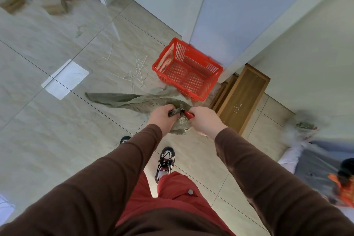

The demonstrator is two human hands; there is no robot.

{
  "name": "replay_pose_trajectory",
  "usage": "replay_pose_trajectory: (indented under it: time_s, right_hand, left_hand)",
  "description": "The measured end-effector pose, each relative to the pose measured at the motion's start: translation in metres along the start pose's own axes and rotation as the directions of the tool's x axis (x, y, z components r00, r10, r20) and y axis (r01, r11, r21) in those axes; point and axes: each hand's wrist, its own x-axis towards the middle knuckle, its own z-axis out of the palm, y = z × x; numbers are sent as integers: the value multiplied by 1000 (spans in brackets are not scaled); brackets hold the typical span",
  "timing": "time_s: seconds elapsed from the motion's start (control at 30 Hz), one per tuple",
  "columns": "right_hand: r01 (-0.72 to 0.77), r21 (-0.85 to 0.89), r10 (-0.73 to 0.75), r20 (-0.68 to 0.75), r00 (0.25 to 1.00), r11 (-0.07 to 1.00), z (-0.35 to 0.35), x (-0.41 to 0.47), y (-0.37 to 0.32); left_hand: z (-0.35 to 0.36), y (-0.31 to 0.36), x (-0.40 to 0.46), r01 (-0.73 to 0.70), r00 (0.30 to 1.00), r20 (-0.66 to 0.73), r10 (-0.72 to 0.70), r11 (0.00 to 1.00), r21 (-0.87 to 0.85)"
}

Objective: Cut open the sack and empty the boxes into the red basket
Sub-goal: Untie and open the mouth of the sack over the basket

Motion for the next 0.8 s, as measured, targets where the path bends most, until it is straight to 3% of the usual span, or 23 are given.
replay_pose_trajectory:
  time_s: [0.13,0.27,0.37,0.43,0.5,0.7,0.8]
  right_hand:
    - [30,156,-27,-21,999,987,6,-4,8]
    - [53,180,-48,-33,998,982,7,-8,16]
    - [44,296,-39,-24,999,954,9,-12,20]
    - [23,369,-24,-4,1000,929,13,-15,21]
    - [-13,414,16,-2,1000,910,19,-16,23]
    - [-118,479,102,59,993,870,33,-14,19]
    - [-87,455,99,-3,995,886,35,-16,16]
  left_hand:
    - [-3,-3,0,-31,998,-50,26,994,-102]
    - [-9,4,6,-33,989,135,59,982,-186]
    - [-10,6,16,145,968,245,-58,924,-353]
    - [-9,5,16,325,920,351,-172,837,-440]
    - [-3,4,13,413,888,401,-224,770,-486]
    - [21,-4,4,339,938,188,-292,887,-312]
    - [19,-6,1,306,952,133,-277,896,-322]
